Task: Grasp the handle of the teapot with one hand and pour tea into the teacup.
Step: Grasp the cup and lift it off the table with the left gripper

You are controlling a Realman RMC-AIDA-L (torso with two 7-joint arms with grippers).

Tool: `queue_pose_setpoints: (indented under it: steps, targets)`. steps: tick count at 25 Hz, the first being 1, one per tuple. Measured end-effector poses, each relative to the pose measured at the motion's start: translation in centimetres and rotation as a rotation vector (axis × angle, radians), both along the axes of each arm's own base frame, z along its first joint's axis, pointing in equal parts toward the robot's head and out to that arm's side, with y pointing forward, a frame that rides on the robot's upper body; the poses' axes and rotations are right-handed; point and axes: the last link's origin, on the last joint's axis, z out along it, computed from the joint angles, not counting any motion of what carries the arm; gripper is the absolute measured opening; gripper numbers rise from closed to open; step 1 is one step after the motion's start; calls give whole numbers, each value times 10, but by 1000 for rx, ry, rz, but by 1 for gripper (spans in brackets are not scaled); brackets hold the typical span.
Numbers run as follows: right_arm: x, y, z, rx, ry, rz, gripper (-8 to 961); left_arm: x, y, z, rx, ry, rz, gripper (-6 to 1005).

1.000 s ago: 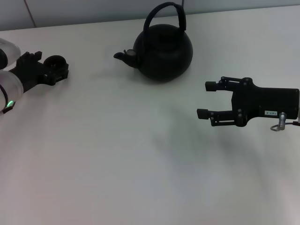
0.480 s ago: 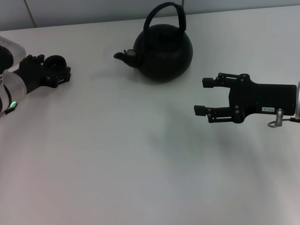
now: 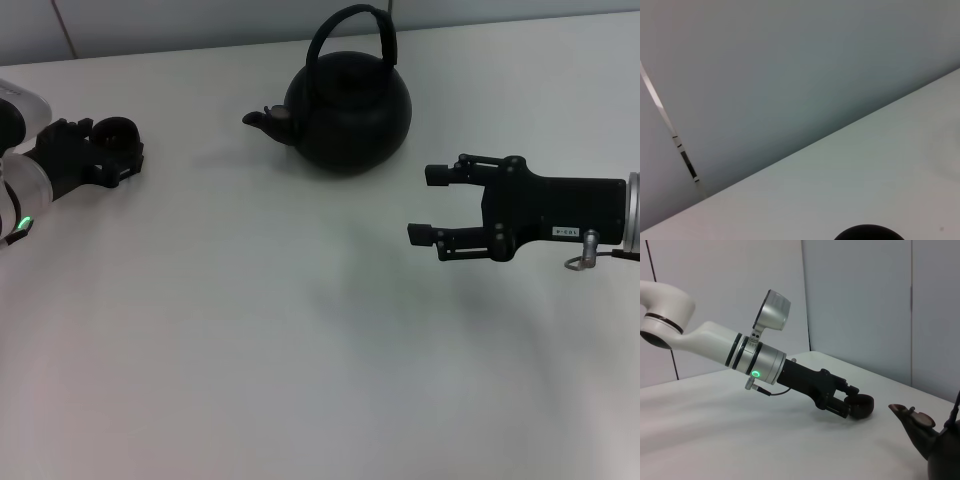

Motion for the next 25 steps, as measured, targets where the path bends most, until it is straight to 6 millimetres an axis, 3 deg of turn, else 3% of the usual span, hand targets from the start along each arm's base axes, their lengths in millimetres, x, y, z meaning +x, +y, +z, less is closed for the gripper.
queue_pose_setpoints:
  steps: [13,25]
  targets:
    - [-1,4,-2,7,-8,-7,823,8,-1,2,-13,-35,-68,695]
    - [0,4,-1,16,-1,-16,822,12,-56,12,-239,-54,-302,703]
